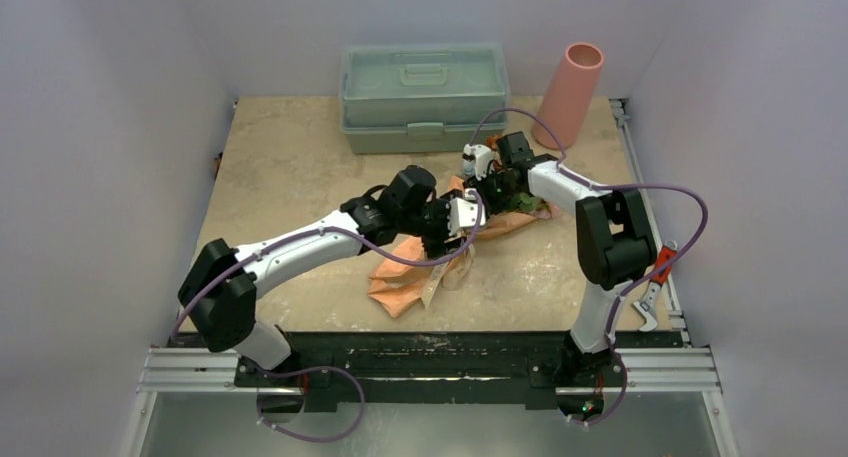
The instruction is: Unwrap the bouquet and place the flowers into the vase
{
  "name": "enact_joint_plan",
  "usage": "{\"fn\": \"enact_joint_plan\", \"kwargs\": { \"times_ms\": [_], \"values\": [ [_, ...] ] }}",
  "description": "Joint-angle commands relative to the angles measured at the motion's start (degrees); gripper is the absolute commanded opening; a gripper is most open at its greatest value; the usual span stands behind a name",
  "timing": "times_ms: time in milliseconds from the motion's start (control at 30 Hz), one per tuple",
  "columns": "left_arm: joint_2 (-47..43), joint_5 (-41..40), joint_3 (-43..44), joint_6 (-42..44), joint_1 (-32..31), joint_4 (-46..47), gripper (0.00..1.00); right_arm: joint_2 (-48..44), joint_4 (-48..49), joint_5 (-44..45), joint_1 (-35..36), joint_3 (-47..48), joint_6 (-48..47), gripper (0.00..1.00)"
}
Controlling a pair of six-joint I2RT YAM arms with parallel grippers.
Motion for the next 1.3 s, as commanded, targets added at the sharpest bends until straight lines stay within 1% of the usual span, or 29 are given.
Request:
{"fn": "enact_joint_plan", "kwargs": {
  "times_ms": [0, 100, 233, 333, 500, 600, 733, 800, 833, 1267],
  "values": [
    [3.49, -2.36, 1.35, 11.28, -0.4, 1.64, 0.61, 1.06, 0.51, 1.25, 0.52, 0.63, 0.71, 0.51],
    [5.91, -2.39, 1.23, 13.58, -0.29, 3.41, 0.61, 1.4, 0.42, 1.23, 0.51, 1.07, 0.62, 0.5],
    [9.43, -2.67, 1.78, 13.73, -0.29, 4.5, 0.6, 1.65, 0.26, 1.23, 0.46, 1.45, 0.4, 0.51],
    [10.51, -3.68, 1.57, 12.98, -0.29, 6.65, 0.56, 1.61, 0.12, 1.15, 0.47, 1.39, 0.11, 0.5],
    [11.38, -3.93, 2.4, 10.52, 0.25, 8.83, 0.38, 1.59, 0.11, 1.13, 0.52, 1.19, -0.29, 0.5],
    [11.84, -3.06, 4.16, 8.02, 0.94, 8.67, 0.3, 1.61, 0.35, 1.14, 0.5, 0.93, -0.52, 0.5],
    [12.63, -2.03, 6.23, 2.87, 2.39, 8.81, 0.14, 1.7, 0.74, 1.29, 0.48, 0.58, -0.65, 0.5],
    [12.77, -1.85, 7.2, 1.62, 2.94, 8.11, 0.04, 1.79, 0.84, 1.4, 0.51, 0.41, -0.69, 0.5],
    [12.65, -1.89, 7.32, 1.47, 3.07, 7.87, 0.0, 1.79, 0.88, 1.4, 0.51, 0.35, -0.67, 0.5],
    [5.71, -4.97, 6.65, -3.48, 5.42, 9.98, 0.0, 3.17, 1.69, 4.54, 0.52, -0.83, -2.61, 0.5]
  ]
}}
